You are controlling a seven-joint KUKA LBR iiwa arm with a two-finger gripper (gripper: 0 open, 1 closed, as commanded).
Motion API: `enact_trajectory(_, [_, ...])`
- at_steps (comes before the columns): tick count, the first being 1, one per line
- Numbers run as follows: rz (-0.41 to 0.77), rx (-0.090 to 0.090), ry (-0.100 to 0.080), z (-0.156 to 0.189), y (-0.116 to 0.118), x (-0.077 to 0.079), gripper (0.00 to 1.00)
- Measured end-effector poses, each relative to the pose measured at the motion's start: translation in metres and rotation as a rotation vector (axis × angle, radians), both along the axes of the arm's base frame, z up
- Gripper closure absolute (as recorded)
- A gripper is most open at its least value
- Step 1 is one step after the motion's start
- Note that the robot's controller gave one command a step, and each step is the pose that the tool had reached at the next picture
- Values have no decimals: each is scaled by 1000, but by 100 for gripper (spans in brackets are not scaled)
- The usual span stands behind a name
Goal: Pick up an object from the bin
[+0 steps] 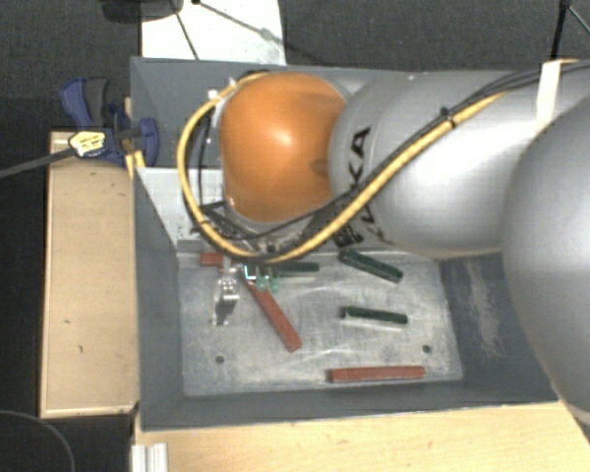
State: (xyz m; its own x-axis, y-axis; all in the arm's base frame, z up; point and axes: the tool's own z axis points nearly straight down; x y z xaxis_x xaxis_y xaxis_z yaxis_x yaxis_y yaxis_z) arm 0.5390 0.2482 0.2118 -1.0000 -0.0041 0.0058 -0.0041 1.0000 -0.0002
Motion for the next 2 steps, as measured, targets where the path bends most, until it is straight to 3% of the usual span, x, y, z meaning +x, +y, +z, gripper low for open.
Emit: enact_trajectory(2, [29,6,-16,-8,-4,12,0])
